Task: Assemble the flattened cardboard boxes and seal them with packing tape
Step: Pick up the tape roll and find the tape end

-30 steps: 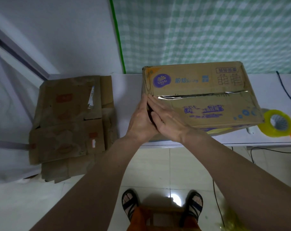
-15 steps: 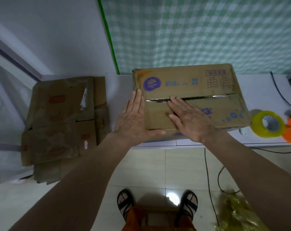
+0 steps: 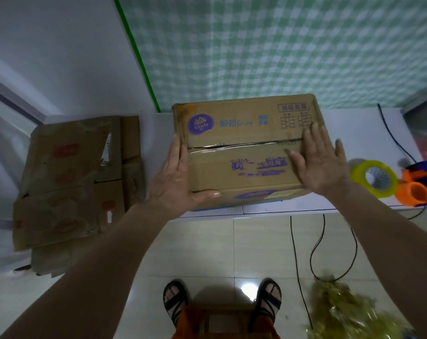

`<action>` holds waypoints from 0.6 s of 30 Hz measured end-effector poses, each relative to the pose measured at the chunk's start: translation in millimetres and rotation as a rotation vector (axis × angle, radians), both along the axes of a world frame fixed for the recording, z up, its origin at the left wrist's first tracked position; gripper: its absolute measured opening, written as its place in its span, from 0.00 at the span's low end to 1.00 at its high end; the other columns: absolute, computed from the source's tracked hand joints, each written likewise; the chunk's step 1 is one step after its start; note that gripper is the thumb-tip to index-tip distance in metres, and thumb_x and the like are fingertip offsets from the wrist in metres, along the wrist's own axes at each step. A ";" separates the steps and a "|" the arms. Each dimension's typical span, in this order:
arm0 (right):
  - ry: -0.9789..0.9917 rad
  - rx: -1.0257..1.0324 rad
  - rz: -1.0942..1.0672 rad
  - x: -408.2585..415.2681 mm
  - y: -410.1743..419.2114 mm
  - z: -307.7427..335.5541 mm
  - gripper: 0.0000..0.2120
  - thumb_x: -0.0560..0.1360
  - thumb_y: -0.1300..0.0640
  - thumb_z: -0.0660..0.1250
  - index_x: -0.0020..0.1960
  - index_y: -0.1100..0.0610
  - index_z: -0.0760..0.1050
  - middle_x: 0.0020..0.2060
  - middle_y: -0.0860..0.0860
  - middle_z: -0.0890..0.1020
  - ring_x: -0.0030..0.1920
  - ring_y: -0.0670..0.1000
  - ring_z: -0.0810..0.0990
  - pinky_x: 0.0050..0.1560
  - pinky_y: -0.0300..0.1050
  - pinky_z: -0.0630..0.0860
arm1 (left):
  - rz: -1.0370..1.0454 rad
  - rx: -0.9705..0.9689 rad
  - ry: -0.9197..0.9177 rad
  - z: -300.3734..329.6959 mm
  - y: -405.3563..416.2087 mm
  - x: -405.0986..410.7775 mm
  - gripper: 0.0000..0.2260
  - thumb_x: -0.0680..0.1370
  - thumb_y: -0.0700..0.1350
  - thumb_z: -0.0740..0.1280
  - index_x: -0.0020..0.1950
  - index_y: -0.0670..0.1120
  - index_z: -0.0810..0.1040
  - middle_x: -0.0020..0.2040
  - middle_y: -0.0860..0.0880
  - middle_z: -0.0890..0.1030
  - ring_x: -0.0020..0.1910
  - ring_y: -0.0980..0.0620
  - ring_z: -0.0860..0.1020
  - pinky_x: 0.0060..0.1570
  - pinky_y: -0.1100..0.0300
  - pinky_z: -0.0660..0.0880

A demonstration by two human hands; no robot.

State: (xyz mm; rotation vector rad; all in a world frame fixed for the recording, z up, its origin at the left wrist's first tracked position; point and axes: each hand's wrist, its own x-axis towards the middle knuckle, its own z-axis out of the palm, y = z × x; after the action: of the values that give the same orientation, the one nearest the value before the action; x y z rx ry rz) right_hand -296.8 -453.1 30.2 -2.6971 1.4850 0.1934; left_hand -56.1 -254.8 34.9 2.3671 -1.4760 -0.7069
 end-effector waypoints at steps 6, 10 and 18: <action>-0.356 0.176 -0.342 -2.3 -20.7 9.3 0.26 0.82 0.53 0.54 0.76 0.62 0.54 0.74 0.61 0.61 0.70 0.64 0.65 0.65 0.56 0.64 | 0.087 -0.025 0.221 1.3 1.1 -0.3 0.60 0.60 0.70 0.68 0.78 0.51 0.35 0.78 0.53 0.33 0.78 0.54 0.43 0.75 0.54 0.51; -0.544 0.167 -0.470 2.4 -3.0 15.6 0.12 0.80 0.60 0.59 0.60 0.64 0.71 0.57 0.64 0.78 0.58 0.65 0.74 0.52 0.51 0.66 | 0.265 -0.101 0.247 16.1 -27.0 10.8 0.50 0.67 0.67 0.70 0.79 0.54 0.46 0.79 0.48 0.50 0.77 0.47 0.54 0.75 0.50 0.55; -0.798 0.196 -0.634 8.7 42.9 10.4 0.13 0.80 0.53 0.58 0.60 0.61 0.66 0.56 0.58 0.73 0.57 0.57 0.73 0.53 0.49 0.69 | 0.097 0.010 -0.094 36.1 -75.4 -23.9 0.42 0.77 0.65 0.59 0.79 0.40 0.47 0.79 0.40 0.50 0.78 0.43 0.49 0.76 0.49 0.48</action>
State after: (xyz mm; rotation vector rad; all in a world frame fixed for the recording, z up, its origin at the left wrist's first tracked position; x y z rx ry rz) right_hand -288.1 -410.3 40.6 -1.6766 1.7594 -0.6409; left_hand -80.0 -330.2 71.0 2.4911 -1.3857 -0.5885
